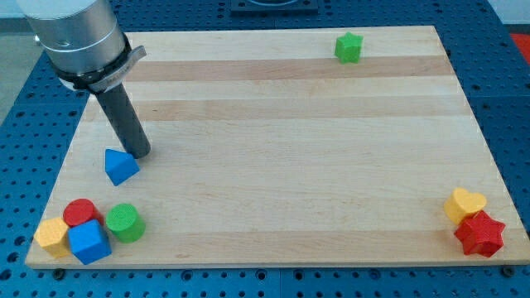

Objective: Push the blue triangle closer to the green circle

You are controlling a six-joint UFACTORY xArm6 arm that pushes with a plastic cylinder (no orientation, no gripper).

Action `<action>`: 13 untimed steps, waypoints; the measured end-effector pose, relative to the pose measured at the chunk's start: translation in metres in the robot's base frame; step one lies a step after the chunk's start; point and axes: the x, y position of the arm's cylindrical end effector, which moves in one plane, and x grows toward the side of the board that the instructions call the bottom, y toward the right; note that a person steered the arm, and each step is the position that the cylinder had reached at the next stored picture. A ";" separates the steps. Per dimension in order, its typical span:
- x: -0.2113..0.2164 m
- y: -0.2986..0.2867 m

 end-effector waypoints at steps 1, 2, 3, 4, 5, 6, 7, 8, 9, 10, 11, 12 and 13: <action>-0.002 -0.021; -0.002 -0.026; 0.003 -0.033; 0.006 -0.036; 0.006 -0.036; 0.006 -0.036; 0.009 -0.035; 0.015 -0.033; 0.015 -0.032; 0.015 -0.026; 0.015 -0.014; 0.015 -0.002; 0.014 -0.012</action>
